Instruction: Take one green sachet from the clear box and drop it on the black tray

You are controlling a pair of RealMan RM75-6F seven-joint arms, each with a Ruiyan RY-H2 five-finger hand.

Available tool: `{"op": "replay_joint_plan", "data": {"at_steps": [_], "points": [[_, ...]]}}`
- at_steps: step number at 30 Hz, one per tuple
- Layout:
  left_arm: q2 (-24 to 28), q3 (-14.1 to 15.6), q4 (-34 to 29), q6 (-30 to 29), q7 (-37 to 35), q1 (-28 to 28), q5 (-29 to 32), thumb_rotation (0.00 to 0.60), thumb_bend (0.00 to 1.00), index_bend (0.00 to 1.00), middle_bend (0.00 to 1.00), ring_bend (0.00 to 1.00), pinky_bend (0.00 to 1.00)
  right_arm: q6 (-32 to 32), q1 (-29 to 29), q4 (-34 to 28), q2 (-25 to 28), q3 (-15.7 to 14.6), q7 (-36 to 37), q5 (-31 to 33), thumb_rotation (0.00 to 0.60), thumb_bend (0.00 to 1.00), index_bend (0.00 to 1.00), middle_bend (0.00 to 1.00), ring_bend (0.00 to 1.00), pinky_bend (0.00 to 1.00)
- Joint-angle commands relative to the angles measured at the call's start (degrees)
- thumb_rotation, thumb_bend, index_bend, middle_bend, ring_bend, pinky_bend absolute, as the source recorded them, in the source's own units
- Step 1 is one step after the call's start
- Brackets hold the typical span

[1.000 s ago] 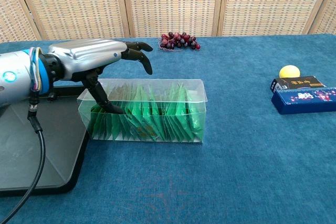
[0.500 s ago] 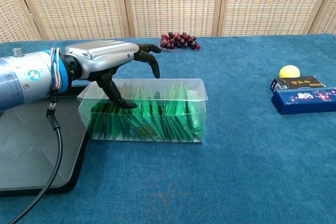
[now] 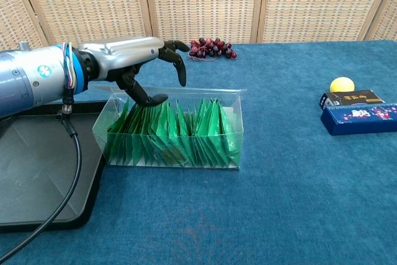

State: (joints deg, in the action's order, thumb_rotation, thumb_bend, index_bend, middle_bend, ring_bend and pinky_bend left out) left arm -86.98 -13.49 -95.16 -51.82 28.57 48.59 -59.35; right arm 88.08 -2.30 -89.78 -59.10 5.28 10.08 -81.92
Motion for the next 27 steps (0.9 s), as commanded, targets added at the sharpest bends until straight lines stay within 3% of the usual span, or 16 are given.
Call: {"op": "replay_joint_plan", "data": {"at_steps": [1, 13, 27], "points": [[1.29, -1.26, -0.58, -0.04, -0.38, 0.81, 2.32, 0.600, 0.47, 0.37, 0.00, 0.00, 0.00, -0.08, 0.02, 0.03, -0.02, -0.02, 0.01, 0.00, 0.600, 0.00, 0.00, 0.00, 0.00, 0.00], [5.96, -3.96, -0.35, 3.56, -1.03, 5.31, 13.63, 0.600, 0.47, 0.37, 0.00, 0.00, 0.00, -0.75, 0.27, 0.03, -0.25, -0.13, -0.53, 0.16, 0.600, 0.00, 0.00, 0.00, 0.00, 0.00], [7.90, -2.78, 3.80, 10.12, -4.60, 9.72, 22.17, 0.600, 0.51, 0.38, 0.00, 0.00, 0.00, -0.90, 0.36, -0.19, -0.35, -0.21, -1.16, 0.14, 0.600, 0.00, 0.00, 0.00, 0.00, 0.00]]}}
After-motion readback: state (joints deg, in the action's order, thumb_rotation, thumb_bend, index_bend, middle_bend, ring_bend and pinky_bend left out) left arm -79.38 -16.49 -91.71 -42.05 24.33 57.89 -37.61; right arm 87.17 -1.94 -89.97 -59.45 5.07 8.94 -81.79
